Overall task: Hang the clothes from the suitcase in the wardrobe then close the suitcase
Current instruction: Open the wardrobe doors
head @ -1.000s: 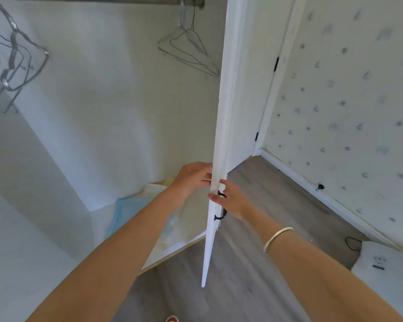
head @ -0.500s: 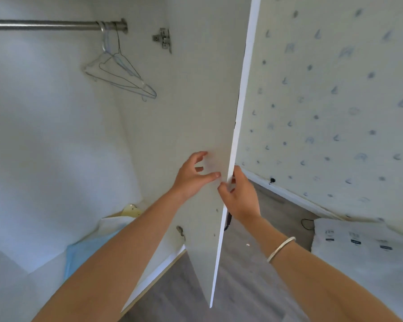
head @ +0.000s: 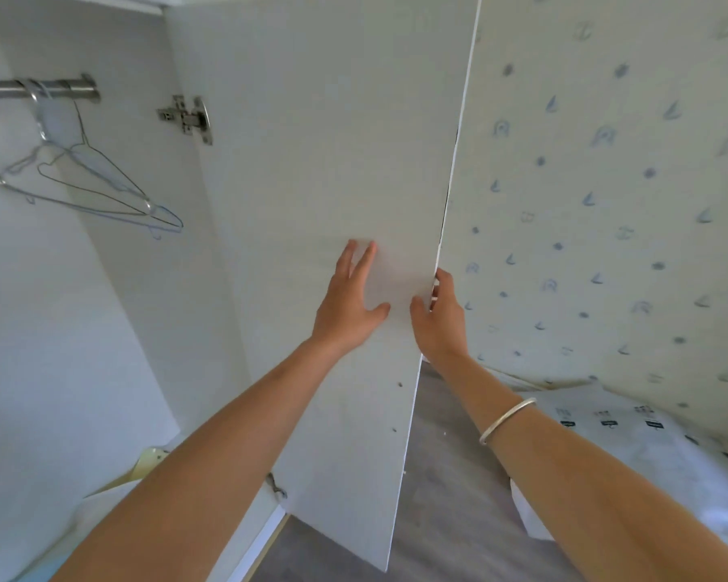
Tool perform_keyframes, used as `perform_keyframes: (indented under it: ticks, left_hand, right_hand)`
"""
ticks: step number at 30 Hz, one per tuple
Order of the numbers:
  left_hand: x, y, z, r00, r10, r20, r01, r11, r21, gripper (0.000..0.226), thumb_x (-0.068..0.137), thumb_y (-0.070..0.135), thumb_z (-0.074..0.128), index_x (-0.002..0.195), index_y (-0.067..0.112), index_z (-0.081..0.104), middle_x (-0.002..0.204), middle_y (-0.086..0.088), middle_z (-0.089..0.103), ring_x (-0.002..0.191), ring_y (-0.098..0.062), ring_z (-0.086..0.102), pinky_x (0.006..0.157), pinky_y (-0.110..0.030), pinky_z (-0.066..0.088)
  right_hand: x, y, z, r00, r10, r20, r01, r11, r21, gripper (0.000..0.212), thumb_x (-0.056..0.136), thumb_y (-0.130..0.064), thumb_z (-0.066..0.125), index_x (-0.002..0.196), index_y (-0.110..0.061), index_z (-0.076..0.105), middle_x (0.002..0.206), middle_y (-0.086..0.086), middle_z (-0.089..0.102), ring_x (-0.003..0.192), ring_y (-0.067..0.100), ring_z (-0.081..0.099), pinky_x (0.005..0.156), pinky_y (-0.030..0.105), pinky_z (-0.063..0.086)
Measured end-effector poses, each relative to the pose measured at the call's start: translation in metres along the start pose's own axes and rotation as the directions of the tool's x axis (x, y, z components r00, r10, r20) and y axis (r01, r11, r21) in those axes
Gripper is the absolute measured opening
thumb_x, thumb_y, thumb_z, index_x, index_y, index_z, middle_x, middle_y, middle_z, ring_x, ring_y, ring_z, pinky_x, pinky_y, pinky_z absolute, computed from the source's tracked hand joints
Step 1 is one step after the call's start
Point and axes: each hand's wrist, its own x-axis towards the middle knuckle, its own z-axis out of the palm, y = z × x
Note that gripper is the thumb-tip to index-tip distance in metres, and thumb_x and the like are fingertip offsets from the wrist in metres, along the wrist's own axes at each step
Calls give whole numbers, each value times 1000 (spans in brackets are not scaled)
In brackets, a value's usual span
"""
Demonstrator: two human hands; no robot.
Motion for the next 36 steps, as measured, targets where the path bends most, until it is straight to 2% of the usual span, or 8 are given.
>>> perform_keyframes:
  ticks: [9,15,20,23,27,30,32,36]
  left_hand:
    - [34,1,7,988,-26,155,-7,978,210,85,88,21,60,153,31,7,161,4,-14,146,-25,17,106,-40,39]
    - [32,4,10,991,-38,130,7,973,231,80,89,21,58,153,30,11,162,2,-10,145,-25,19,104,-37,40]
    - [20,25,18,995,74,-61,-69,995,78,49,86,15,56,134,18,47,138,-5,41,123,-23,47,93,-40,48]
    - [12,47,33,983,80,164,-72,996,-56,27,89,18,52,115,20,62,109,2,61,100,-17,59,84,-36,52]
    - [4,75,66,883,51,466,-55,998,-4,24,88,25,48,104,25,66,90,9,63,87,-17,61,76,-31,48]
    - [-5,101,108,812,87,577,-87,996,-28,23,86,28,48,95,23,68,96,6,67,90,-20,63,84,-36,52]
    - [-15,124,137,736,148,661,-145,988,-59,21,86,27,49,94,21,68,97,2,68,91,-21,64,86,-40,53]
    - [-53,185,198,524,316,791,-323,933,-158,19,90,28,47,91,21,65,92,1,67,85,-23,65,74,-34,50]
  right_hand:
    - [58,-6,-10,986,153,73,-145,984,-107,54,82,-5,46,134,-16,42,123,13,50,99,30,59,88,42,53]
    - [52,1,-3,991,133,35,-132,991,-29,62,80,-5,51,137,-20,34,126,7,54,110,26,56,94,45,49]
    - [46,3,-12,979,172,108,-174,985,12,53,86,-12,52,137,-19,39,115,0,61,107,22,59,86,32,46]
    - [37,14,-37,964,240,115,-236,971,-47,54,91,-19,50,143,-18,36,122,3,58,113,21,55,86,26,43]
    - [11,46,-94,925,375,59,-354,908,-226,40,89,-19,52,128,-12,57,118,9,63,113,25,58,98,35,46]
    - [-31,79,-150,875,483,-14,-466,837,-287,11,88,-20,54,89,-18,65,86,2,61,77,20,59,68,28,48]
    - [-67,100,-188,824,560,-87,-557,771,-309,16,86,-18,52,72,-12,56,74,6,51,71,21,48,63,29,39]
    - [-165,122,-262,661,658,-361,-748,618,-244,15,89,-16,51,83,-8,62,81,10,58,74,22,53,70,29,44]
